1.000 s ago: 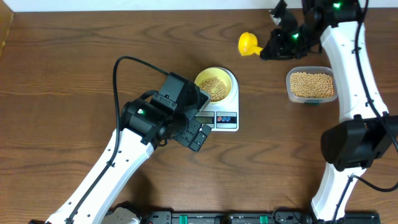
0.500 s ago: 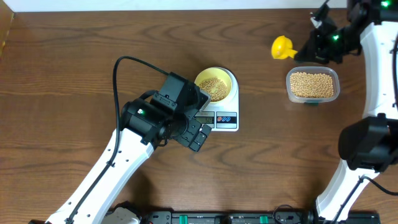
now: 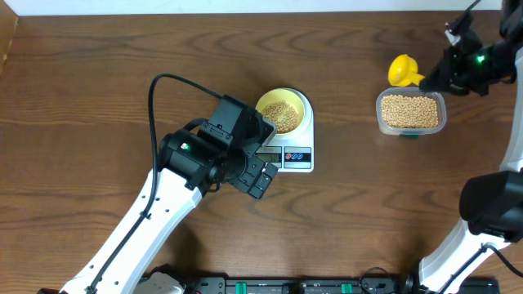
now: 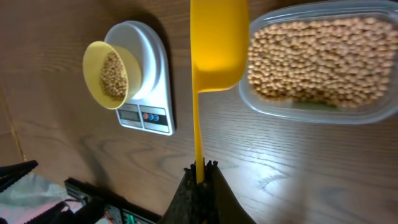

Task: Scoop item into bowl and weigh 50g on scale
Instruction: 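Lower the yellow scoop into the soybean tub with the right gripper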

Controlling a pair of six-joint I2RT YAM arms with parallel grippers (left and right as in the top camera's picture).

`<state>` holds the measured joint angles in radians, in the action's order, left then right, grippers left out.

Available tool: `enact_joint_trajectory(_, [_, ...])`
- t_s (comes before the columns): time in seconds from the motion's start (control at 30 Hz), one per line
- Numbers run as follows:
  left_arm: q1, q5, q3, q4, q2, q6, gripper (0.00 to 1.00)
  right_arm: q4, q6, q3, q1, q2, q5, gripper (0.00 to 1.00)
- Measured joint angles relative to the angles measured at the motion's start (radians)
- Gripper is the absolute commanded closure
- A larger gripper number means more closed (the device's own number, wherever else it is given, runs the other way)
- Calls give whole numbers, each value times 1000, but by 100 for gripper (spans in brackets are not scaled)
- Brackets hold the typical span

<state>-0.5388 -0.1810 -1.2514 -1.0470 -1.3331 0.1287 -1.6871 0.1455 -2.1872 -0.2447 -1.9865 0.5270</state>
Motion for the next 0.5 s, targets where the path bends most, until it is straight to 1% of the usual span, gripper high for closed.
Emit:
enact_joint_trajectory(0.27, [0, 0, 0, 0, 0, 0, 2, -7, 29, 6, -61, 0, -36, 98])
enact_joint_trajectory(0.5, [0, 0, 0, 0, 0, 0, 2, 2, 32, 90, -37, 0, -126, 98])
